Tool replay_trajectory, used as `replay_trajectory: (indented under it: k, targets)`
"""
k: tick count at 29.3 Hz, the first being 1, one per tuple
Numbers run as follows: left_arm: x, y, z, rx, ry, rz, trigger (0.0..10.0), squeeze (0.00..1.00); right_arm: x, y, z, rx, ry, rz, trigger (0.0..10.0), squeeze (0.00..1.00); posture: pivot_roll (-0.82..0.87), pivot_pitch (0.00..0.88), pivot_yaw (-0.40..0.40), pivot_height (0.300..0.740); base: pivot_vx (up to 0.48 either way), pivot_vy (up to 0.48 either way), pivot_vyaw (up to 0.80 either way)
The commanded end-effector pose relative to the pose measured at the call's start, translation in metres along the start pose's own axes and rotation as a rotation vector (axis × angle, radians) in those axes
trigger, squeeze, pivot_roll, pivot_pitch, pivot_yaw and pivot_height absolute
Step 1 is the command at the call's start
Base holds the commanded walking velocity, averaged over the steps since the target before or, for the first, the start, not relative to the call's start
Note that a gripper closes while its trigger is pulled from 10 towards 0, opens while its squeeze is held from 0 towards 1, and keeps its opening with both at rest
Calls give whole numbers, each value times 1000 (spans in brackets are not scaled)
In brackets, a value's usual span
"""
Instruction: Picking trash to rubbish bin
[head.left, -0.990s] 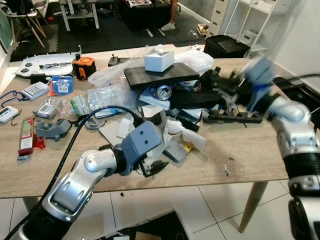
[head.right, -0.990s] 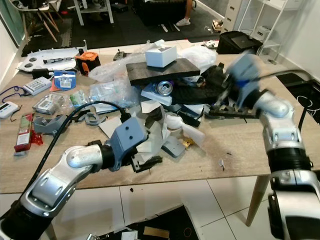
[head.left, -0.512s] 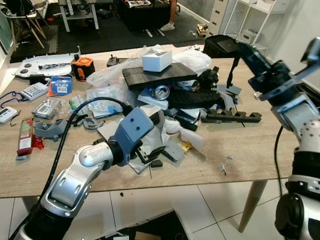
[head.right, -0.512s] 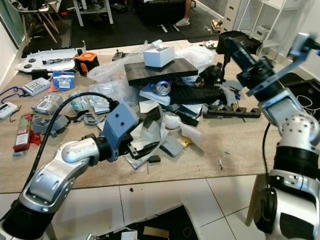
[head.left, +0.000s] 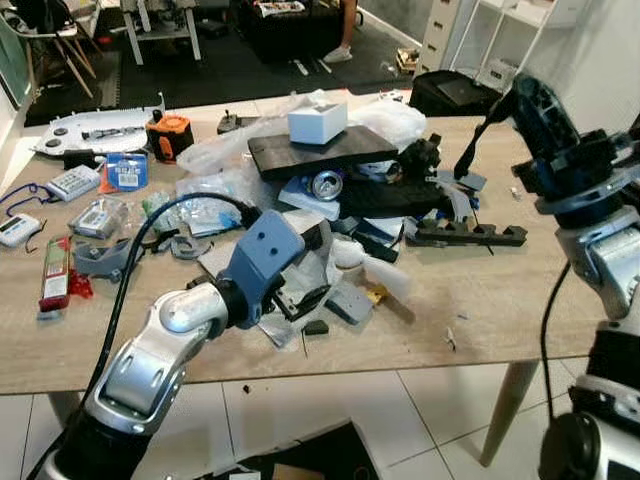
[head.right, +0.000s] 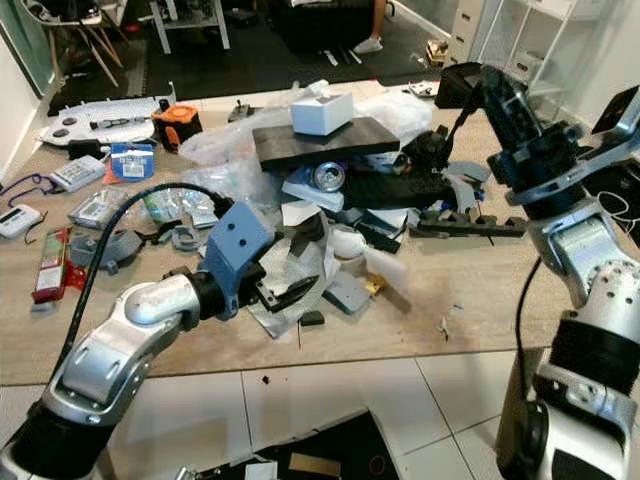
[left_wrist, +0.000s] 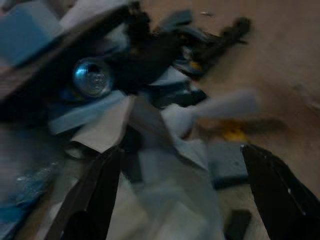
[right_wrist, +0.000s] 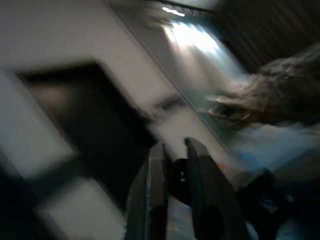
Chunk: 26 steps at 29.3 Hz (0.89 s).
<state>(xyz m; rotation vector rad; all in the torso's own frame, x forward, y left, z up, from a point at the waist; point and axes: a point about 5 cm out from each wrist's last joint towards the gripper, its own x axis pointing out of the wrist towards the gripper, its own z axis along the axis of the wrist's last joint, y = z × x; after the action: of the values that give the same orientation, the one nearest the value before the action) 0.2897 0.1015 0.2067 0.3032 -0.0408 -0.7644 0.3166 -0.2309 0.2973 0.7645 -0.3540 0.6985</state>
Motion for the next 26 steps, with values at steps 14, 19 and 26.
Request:
replay_trajectory:
  k: [14,19,26]
  targets:
    - [-9,46,7,-100,-91,466,10000,0,12,-4,-30,-674,25,-328,10000,0,181,33,10,740,0,0,-171]
    - [-6,44,12,-86,-126,473,10000,0,2,-10,-44,-738,10,-424,10000,0,180,34,0,740,0,0,-800]
    - [3,35,13,-162,-165,407,10000,0,-10,-7,-54,-767,7,-495,10000,0,112,38,39,740,0,0,-800]
